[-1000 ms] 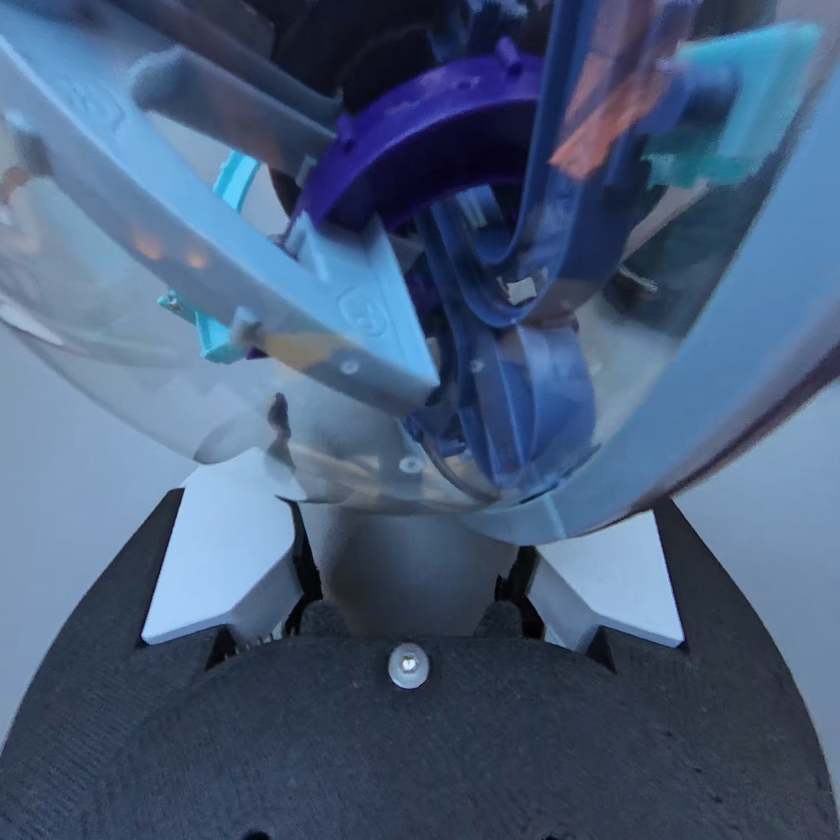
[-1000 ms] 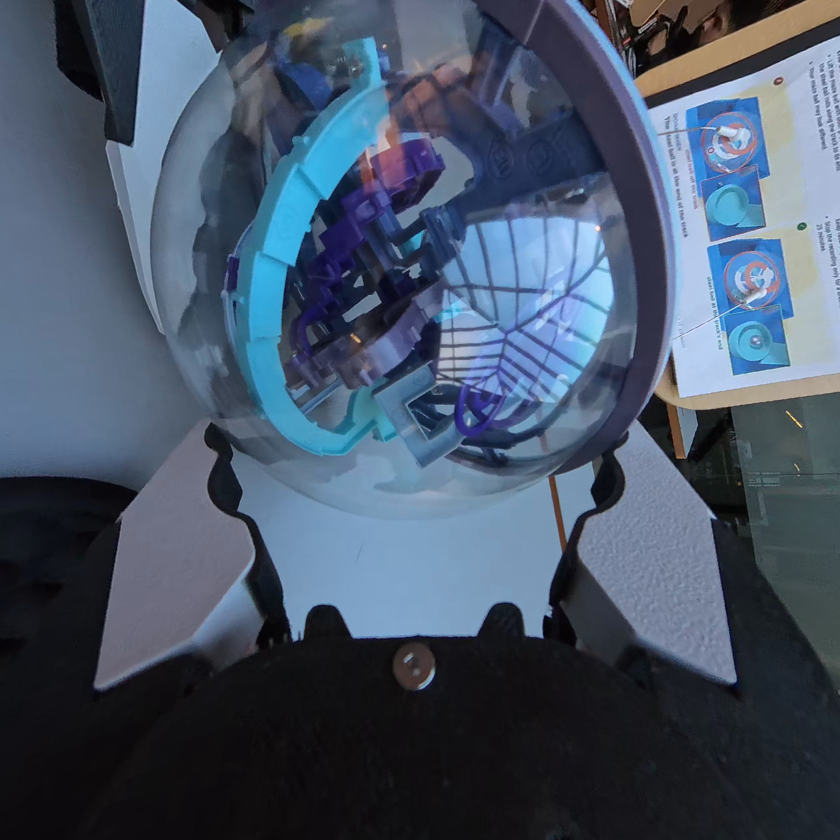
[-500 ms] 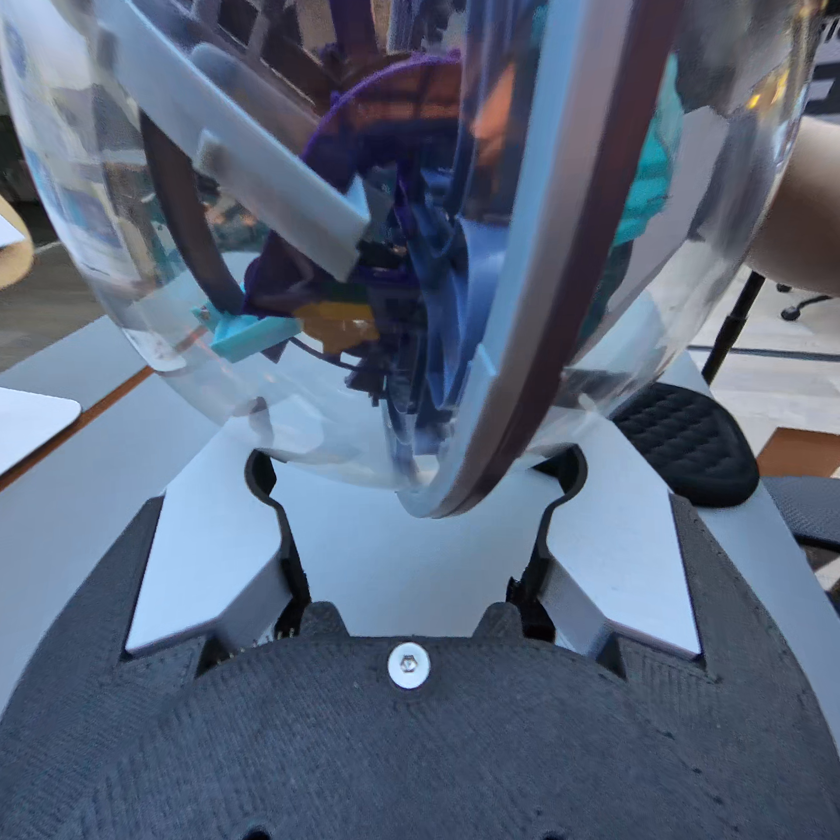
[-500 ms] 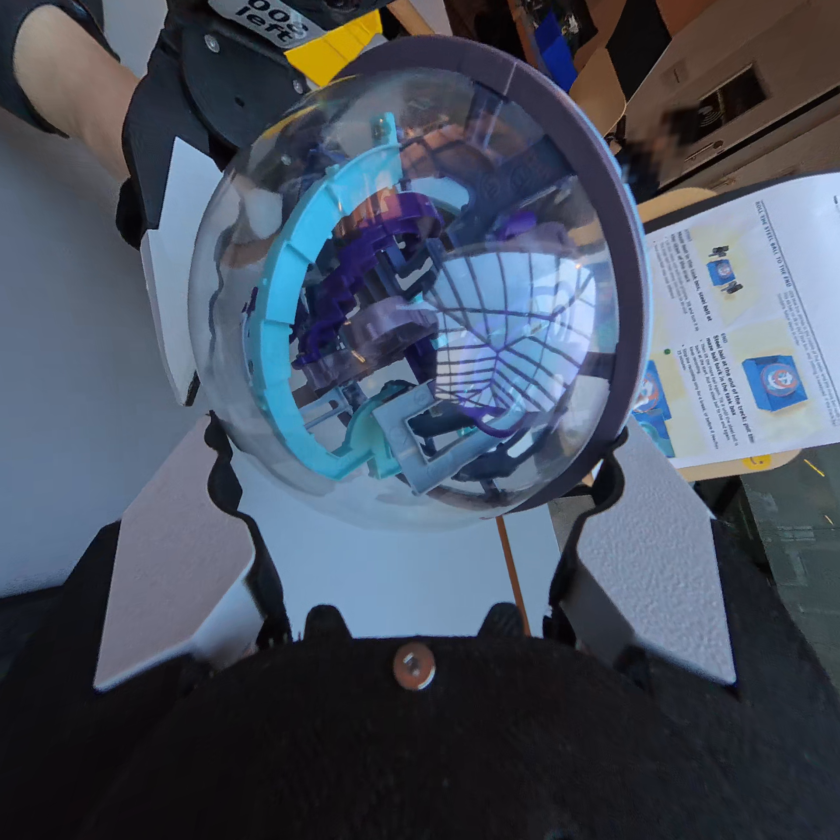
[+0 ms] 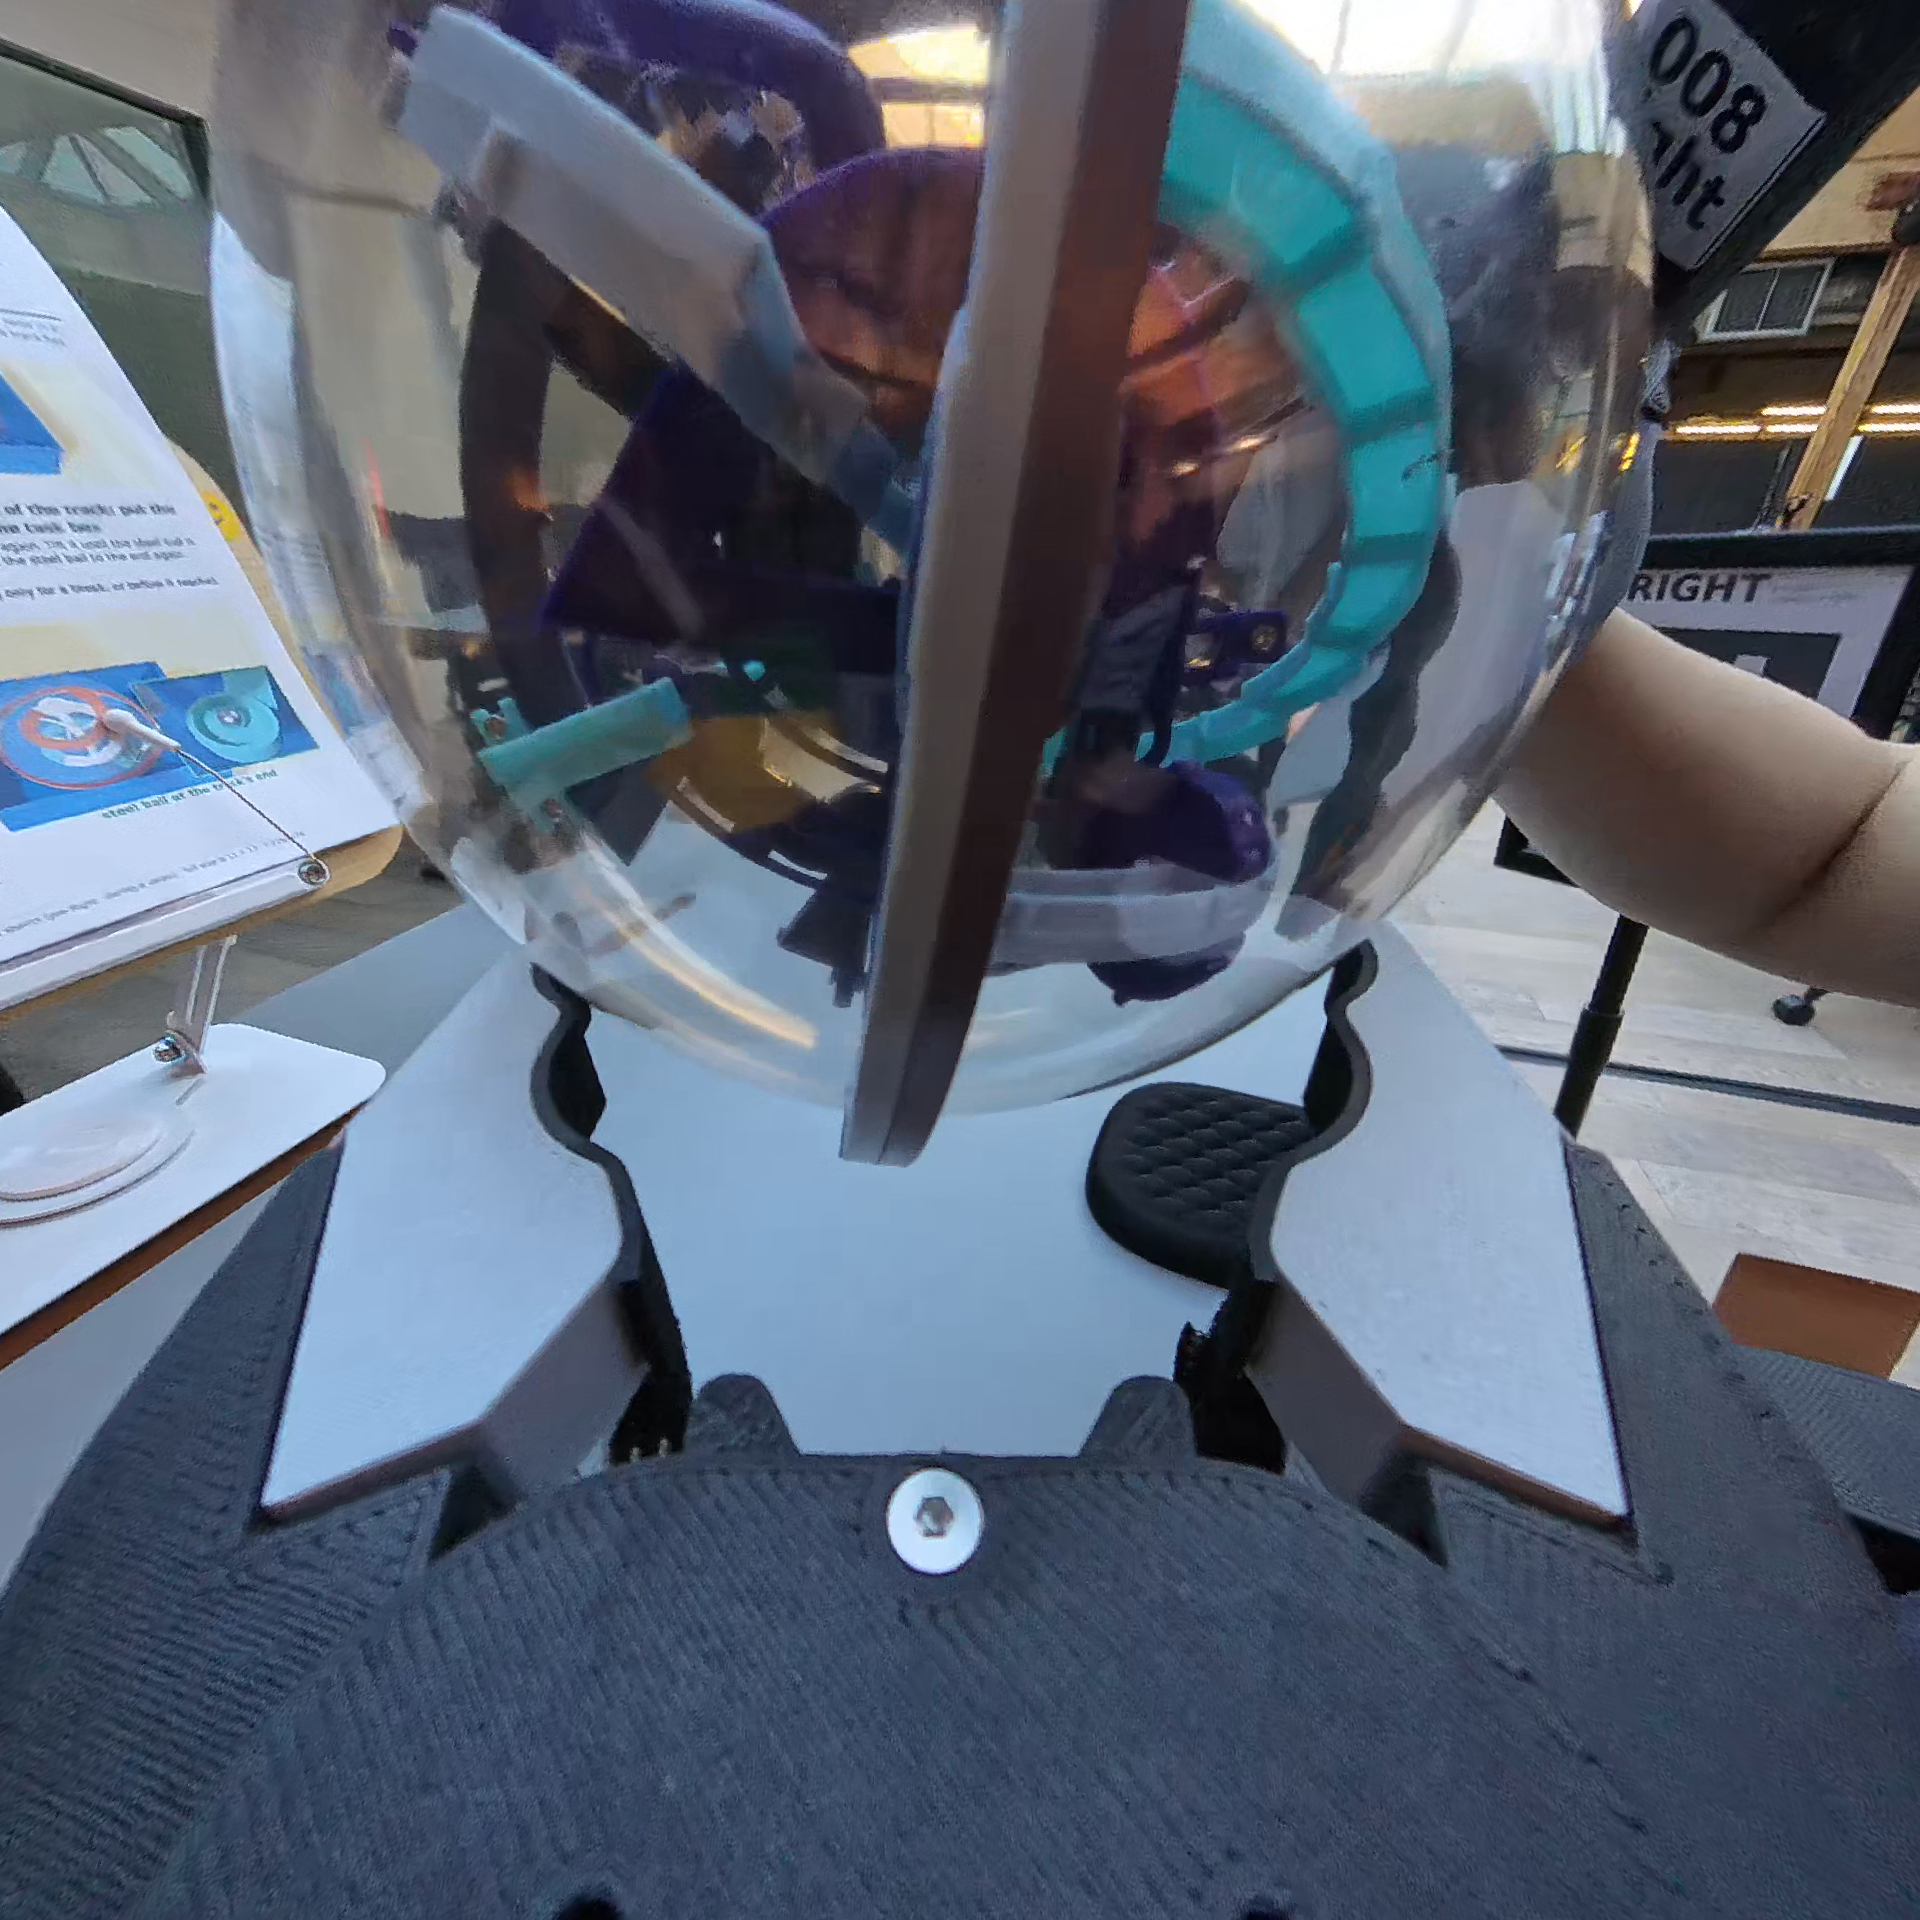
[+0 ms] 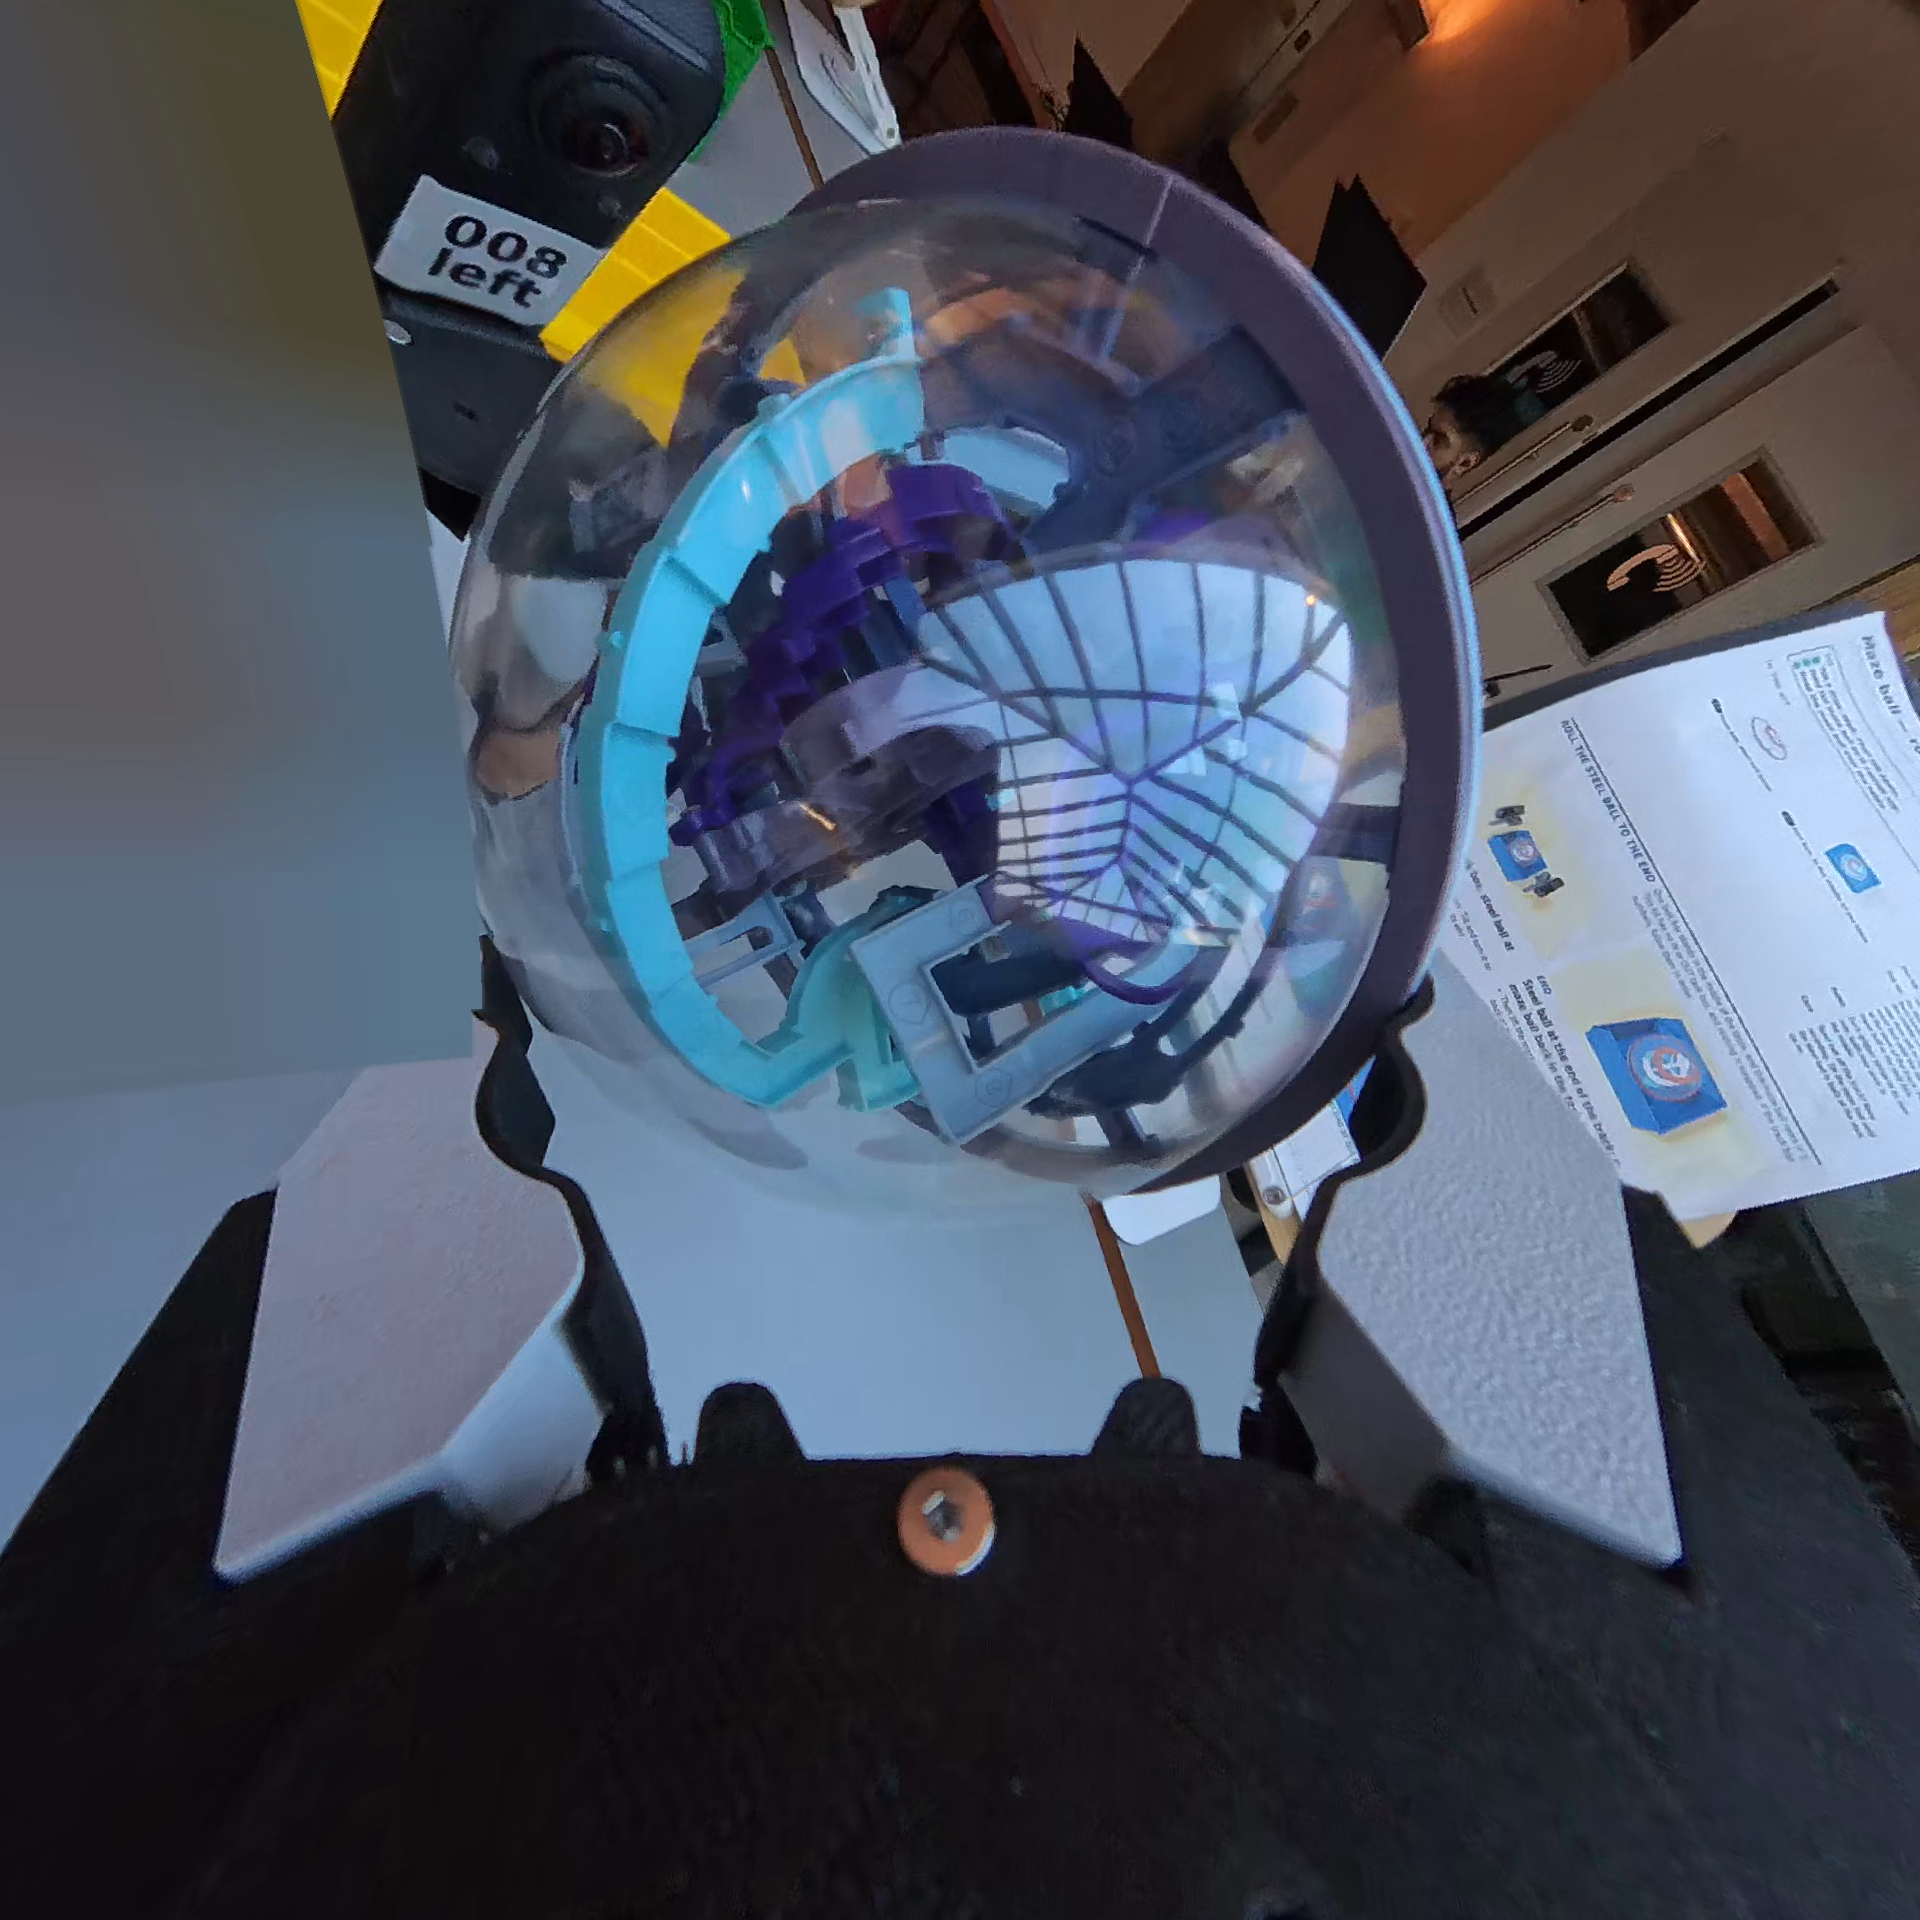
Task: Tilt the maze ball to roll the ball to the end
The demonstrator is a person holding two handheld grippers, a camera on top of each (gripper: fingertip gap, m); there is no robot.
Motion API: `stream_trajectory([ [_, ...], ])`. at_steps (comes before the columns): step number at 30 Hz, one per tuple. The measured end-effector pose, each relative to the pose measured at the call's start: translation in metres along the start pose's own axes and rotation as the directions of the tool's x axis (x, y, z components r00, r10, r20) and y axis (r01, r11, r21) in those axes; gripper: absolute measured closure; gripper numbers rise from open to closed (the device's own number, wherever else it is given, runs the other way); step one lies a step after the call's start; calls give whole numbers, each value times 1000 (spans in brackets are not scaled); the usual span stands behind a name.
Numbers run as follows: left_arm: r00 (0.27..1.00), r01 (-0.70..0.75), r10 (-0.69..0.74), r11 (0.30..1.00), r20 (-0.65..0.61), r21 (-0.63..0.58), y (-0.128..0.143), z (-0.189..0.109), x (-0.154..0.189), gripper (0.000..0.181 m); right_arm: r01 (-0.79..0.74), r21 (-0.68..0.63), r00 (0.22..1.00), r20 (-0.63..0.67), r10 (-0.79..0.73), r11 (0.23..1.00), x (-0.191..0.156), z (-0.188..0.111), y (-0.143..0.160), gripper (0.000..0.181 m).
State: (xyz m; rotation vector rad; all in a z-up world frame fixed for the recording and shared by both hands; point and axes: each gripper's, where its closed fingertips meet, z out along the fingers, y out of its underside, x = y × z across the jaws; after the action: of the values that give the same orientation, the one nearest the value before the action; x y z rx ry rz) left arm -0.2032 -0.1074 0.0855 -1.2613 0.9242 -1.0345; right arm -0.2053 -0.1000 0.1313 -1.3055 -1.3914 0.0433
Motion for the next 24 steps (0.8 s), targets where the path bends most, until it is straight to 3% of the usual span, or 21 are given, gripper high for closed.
stream_trajectory([
  [12,999,-25,18,975,37,223,-46,-59,5,42,-166,32,986,34,165,986,-11,17,-56,24],
  [24,996,-45,25,966,82,255,-44,-88,1,41,-251,-23,965,75,252,968,-29,36,-61,24],
])
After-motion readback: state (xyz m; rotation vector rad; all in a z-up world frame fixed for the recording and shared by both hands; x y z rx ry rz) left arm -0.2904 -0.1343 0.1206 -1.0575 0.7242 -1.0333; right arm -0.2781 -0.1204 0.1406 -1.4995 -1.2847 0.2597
